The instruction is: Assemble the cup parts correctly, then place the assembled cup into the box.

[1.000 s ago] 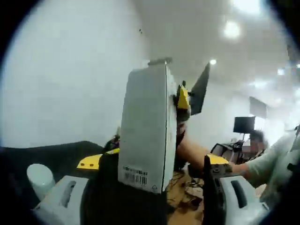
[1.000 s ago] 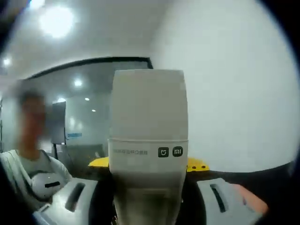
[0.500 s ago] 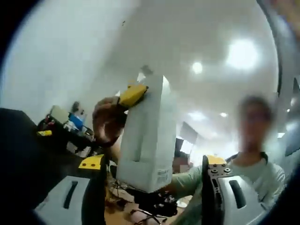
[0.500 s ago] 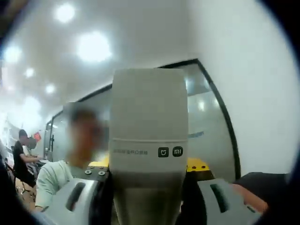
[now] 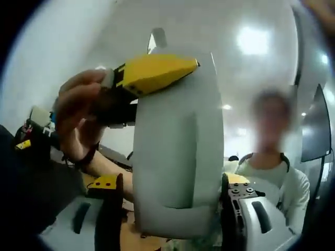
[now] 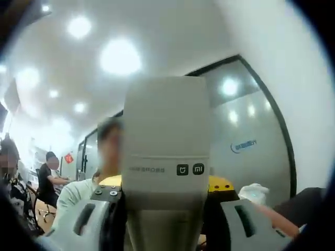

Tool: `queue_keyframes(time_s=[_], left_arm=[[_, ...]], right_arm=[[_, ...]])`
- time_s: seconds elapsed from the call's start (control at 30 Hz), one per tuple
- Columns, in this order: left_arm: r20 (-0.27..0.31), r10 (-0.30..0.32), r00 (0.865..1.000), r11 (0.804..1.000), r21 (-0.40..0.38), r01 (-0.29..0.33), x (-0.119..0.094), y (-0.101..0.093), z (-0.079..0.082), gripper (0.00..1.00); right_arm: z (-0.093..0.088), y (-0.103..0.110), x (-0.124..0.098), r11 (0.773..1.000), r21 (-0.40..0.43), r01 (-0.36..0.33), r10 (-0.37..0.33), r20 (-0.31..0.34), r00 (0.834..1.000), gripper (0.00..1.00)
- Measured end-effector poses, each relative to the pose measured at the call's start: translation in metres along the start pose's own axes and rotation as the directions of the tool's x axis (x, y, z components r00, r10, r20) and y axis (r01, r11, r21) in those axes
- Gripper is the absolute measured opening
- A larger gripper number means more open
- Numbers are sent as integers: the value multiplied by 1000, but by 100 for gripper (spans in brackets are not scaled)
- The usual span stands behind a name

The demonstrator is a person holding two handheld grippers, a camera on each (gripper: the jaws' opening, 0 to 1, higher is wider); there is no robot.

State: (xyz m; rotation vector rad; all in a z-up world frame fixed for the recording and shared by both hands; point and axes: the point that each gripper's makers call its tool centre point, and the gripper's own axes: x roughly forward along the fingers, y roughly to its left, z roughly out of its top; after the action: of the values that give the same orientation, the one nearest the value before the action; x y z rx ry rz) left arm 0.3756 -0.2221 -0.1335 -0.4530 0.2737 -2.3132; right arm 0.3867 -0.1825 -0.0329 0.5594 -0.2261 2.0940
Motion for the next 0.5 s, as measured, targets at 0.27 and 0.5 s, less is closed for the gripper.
queue_keyframes(time_s=[0.27,0.5], left_arm=[[-13,-10,1000,1000,22,10,1,-2,-1,61],[31,58,998,997,55,-60,-3,4,0,57]], right_arm=[[-10,-6,-2,999,30,10,-9,-33,999,54],[-12,-6,-3,999,45,12,-10,-44,999,55]])
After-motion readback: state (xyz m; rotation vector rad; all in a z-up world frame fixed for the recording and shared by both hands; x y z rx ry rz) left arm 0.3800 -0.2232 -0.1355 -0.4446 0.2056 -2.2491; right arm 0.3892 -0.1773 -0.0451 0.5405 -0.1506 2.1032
